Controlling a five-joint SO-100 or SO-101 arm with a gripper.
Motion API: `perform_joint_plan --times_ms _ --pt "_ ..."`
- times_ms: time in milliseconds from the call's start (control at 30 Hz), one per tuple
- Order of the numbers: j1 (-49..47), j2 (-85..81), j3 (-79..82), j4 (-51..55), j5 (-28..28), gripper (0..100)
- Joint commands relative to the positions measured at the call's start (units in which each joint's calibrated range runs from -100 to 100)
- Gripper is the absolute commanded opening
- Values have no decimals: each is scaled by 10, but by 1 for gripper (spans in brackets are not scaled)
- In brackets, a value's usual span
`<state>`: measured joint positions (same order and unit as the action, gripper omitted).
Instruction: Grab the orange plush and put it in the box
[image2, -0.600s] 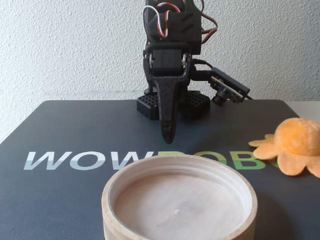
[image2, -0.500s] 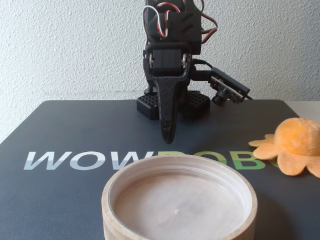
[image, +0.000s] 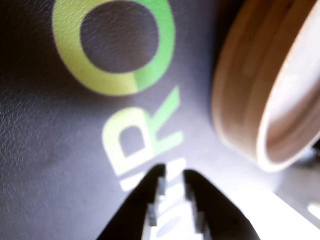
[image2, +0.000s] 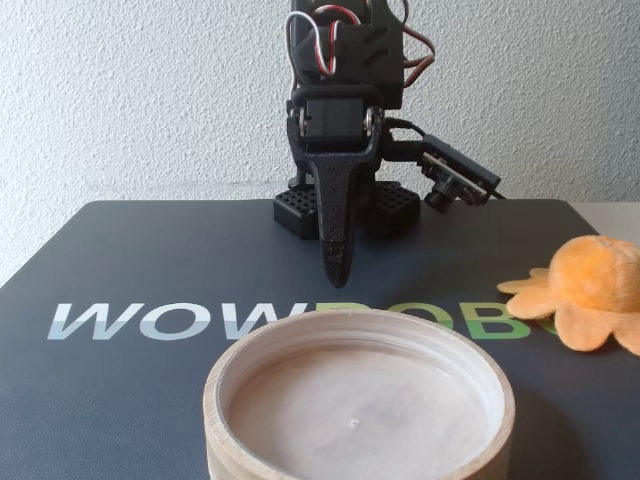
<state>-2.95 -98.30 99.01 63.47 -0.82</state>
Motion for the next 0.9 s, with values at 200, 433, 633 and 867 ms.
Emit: perform_joint_plan --times_ms 200,433,633,867 --pt "3 -5 7 1 -2 4" --pt "-2 -5 7 0 -4 3" --pt "-68 3 -54 -1 -75 4" --pt "-173 164 -143 -100 -103 4"
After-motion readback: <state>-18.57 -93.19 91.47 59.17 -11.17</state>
